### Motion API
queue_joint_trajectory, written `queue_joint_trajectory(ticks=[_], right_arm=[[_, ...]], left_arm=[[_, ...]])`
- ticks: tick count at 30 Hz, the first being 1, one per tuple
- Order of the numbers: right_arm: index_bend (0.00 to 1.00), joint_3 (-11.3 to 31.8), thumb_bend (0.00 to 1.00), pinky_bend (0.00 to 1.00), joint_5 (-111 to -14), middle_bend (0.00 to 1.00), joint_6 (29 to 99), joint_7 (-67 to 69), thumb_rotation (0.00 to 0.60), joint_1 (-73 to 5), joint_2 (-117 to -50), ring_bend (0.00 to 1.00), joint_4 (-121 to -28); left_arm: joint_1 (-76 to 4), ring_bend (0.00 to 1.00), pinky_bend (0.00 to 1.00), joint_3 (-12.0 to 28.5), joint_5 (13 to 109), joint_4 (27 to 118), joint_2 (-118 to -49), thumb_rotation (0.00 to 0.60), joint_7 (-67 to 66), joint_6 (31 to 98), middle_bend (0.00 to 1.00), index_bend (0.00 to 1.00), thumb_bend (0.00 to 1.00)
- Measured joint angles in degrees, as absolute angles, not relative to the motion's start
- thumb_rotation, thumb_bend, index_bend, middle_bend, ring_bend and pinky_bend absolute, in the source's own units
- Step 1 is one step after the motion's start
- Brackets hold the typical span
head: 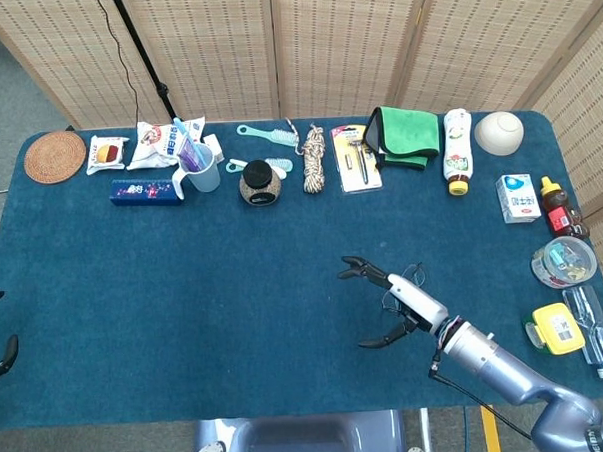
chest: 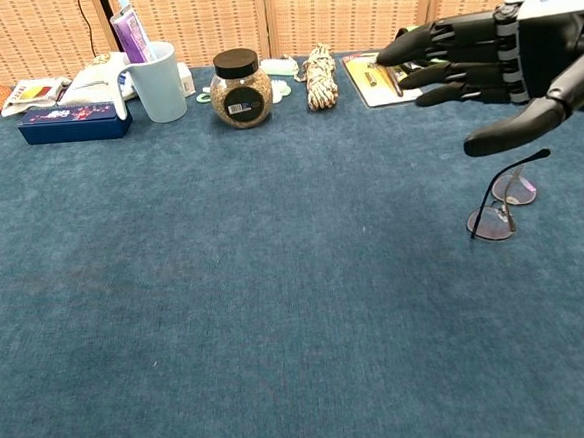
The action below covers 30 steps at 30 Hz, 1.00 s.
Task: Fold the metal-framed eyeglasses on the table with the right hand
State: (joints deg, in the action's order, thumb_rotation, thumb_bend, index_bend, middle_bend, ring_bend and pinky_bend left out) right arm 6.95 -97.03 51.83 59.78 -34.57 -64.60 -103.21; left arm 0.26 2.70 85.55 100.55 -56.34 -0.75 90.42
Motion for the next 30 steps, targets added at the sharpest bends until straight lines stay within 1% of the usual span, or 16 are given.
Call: queue_joint_trajectory(ticks=[6,9,15,30], right_arm=[[0.12,4.0,0.00,0.16,-101.6,0.02,53.6,67.1,0.600,-37.2,-64.6,0.00,-103.0],[0.11,2.3,0.00,0.20,-103.1,0.02,54.2,70.0,0.600,-38.9,-64.7,0.00,-102.7],[0.10,0.3,0.00,0.23,-103.3,0.02,55.2,71.0,0.600,-40.4,-65.5,0.01,-101.9],[0.10,-3.6,0.00,0.26,-101.4,0.02,55.9,71.3,0.600,-41.6,-67.4,0.03,-99.8]], left_arm=[[0.3,0.15,0.14,2.8,85.4,100.3,-56.3,0.475,-0.4,90.4,0.11,0.21,0.41],[0.3,0.15,0.14,2.8,85.4,100.2,-56.4,0.476,-0.2,90.5,0.11,0.21,0.41],[0.4,0.15,0.14,2.7,85.4,100.0,-56.3,0.475,0.1,90.6,0.11,0.21,0.41],[0.5,0.15,0.14,2.6,85.7,99.9,-56.3,0.475,0.3,90.7,0.11,0.21,0.41]])
